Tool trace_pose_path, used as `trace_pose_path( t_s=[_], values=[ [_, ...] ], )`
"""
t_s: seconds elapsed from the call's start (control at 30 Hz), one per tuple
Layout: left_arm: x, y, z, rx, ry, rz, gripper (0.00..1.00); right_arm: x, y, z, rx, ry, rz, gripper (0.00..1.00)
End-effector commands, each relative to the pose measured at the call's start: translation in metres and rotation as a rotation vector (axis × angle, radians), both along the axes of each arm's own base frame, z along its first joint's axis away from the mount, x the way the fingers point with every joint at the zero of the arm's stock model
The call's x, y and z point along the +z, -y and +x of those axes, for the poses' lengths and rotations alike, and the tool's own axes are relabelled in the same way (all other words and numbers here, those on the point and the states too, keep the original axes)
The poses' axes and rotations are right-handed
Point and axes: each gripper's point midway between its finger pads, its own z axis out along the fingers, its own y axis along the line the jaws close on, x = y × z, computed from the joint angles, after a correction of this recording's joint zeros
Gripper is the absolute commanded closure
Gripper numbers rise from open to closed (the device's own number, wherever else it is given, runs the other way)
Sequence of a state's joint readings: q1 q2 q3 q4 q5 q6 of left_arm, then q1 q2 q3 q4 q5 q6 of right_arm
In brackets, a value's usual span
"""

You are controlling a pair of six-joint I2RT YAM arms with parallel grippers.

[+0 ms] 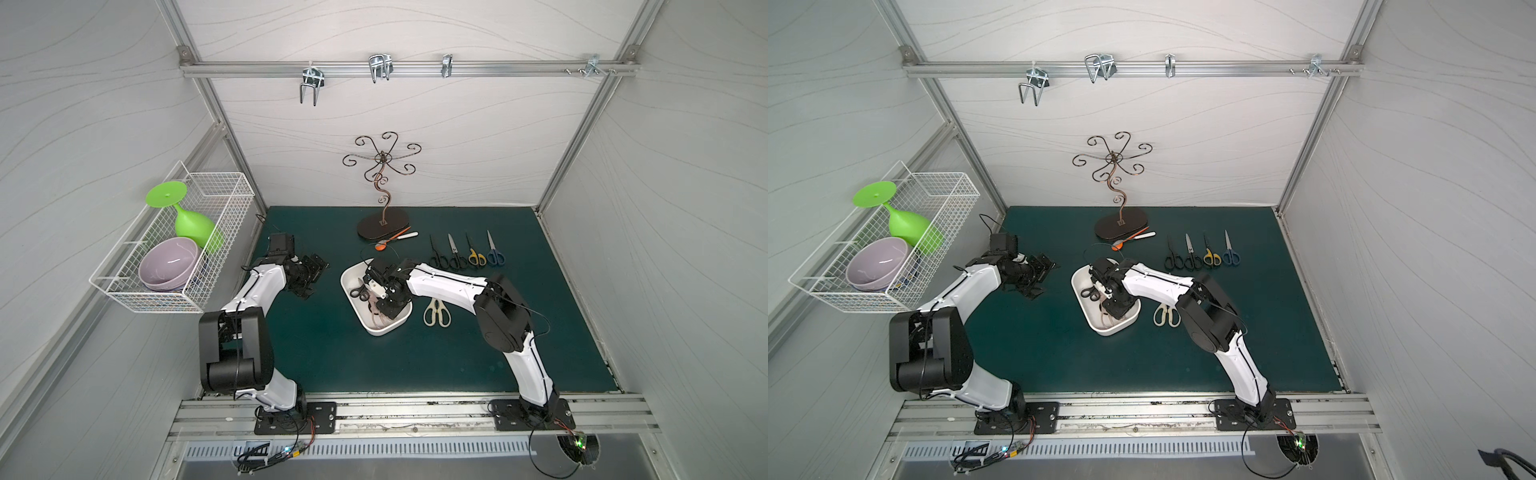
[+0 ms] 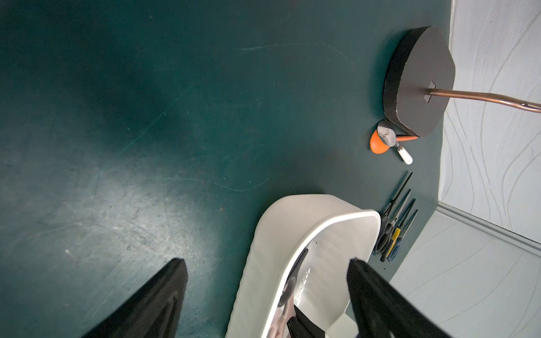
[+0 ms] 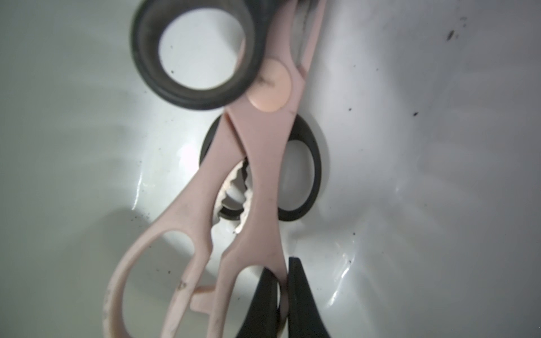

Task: Take the scissors out of the storage box
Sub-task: Pick up the scissors from the storage box.

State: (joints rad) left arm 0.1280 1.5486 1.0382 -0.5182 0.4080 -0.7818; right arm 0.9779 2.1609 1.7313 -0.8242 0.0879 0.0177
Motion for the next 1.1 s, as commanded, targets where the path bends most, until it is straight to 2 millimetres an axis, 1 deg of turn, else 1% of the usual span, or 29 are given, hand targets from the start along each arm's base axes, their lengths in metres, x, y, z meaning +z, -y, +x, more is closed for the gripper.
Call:
trace_pose_path(
  t_s=[0.0, 0.2, 0.43, 0.5, 0.67, 0.83, 0.97, 1.07],
  values=[
    [0.003, 0.003, 0.003, -0.015, 0.029, -0.007, 0.10, 0.034, 0.003, 0.007, -0.029, 0.026, 0.023, 1.00],
    [0.003, 0.005, 0.004, -0.014, 0.034, -0.018, 0.10, 0.045, 0.003, 0.002, -0.014, -0.006, 0.036, 1.00],
    [0.001, 0.006, 0.004, -0.012, 0.037, -0.028, 0.10, 0.052, 0.000, -0.018, 0.010, -0.108, 0.072, 1.00],
    [0.001, 0.006, 0.004, -0.012, 0.036, -0.031, 0.10, 0.052, -0.003, -0.023, 0.021, -0.138, 0.093, 1.00],
    [0.000, 0.007, 0.001, -0.013, 0.041, -0.033, 0.10, 0.057, -0.017, -0.039, 0.034, -0.246, 0.191, 1.00],
    [-0.001, 0.008, -0.001, -0.018, 0.040, -0.034, 0.10, 0.056, -0.019, -0.042, 0.012, -0.309, 0.231, 1.00],
    [-0.002, 0.009, -0.001, -0.021, 0.040, -0.038, 0.10, 0.059, -0.024, -0.051, 0.003, -0.413, 0.309, 1.00],
    [-0.002, 0.009, -0.002, -0.022, 0.042, -0.037, 0.10, 0.058, -0.024, -0.053, -0.021, -0.464, 0.345, 1.00]
  ],
)
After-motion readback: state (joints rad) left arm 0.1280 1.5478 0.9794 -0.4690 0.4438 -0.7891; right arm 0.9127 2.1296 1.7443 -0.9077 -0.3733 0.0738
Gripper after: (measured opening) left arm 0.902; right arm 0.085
